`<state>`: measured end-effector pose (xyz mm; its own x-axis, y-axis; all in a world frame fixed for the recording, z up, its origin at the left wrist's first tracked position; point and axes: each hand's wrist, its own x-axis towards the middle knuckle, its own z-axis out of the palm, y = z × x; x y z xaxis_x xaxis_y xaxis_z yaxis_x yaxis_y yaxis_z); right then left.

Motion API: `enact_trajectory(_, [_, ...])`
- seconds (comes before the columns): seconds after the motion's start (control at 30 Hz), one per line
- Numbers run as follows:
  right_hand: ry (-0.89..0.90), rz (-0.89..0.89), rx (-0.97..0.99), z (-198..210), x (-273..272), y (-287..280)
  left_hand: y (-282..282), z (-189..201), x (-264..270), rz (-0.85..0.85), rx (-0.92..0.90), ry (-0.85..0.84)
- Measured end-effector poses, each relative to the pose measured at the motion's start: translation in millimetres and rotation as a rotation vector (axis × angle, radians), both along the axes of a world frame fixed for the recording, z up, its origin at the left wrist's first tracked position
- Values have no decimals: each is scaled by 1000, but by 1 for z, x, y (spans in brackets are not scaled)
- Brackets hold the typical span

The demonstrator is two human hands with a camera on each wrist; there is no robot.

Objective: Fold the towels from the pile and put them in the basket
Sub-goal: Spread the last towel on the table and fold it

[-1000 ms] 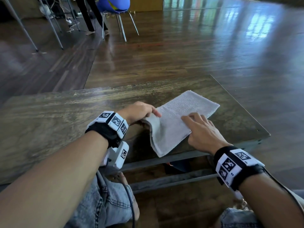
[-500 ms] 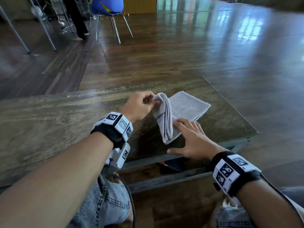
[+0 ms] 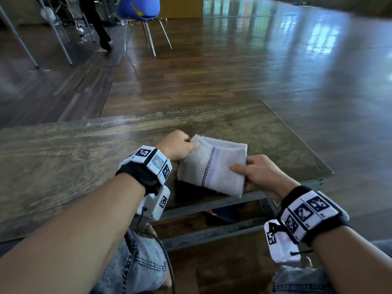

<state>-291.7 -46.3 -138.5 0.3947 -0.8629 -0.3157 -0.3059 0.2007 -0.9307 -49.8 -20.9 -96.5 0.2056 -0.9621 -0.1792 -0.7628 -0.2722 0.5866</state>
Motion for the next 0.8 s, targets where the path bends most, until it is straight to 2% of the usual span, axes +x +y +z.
enact_trajectory(0.07, [78,22,47,-4,0,-1,-1,-7,1,11,153,2])
enact_trajectory(0.13, [108,-31,14,-5,5,-3,-3,-10,0,49,190,27])
enact_trajectory(0.23, [137,-150,-107,-1,14,-9,-11,-12,-2,80,66,29])
enact_trajectory(0.33, [192,-215,-157,4,21,-16,-19,-18,-3,81,-55,-44])
enact_trajectory(0.53, [287,-264,-159,-4,25,-22,-35,-36,-7,92,-26,-104])
enact_trajectory(0.67, [314,-276,-145,-4,26,-25,-42,-37,-11,103,-5,-108])
enact_trajectory(0.8, [419,-302,-117,0,28,-23,-40,-35,-14,121,12,-109])
